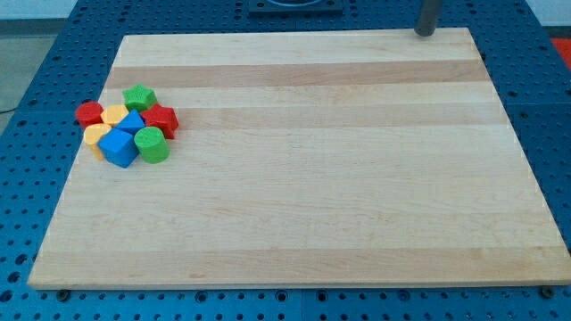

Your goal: Push the red star into the heart

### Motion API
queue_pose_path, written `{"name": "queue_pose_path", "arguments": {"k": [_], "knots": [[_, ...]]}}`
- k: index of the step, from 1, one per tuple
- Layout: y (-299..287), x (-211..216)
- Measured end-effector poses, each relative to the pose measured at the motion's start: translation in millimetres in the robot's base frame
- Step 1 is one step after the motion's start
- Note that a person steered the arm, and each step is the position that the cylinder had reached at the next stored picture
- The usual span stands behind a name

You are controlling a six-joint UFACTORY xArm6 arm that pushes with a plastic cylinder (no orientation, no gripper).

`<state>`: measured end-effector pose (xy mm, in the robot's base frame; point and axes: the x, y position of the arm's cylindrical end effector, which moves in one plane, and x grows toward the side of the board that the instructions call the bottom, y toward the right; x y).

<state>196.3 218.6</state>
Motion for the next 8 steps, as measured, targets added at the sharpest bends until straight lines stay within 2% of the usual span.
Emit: {"name": "queue_pose_path", "arguments": {"k": [1,2,3,5,6,7,8], "knots": [[-7.5,1.4],[-89.1,26.8],[-208.5,52.2],[-443.5,60.3],[-523.5,62.1],[-523.4,67.2],[-523.6,104.6]]}}
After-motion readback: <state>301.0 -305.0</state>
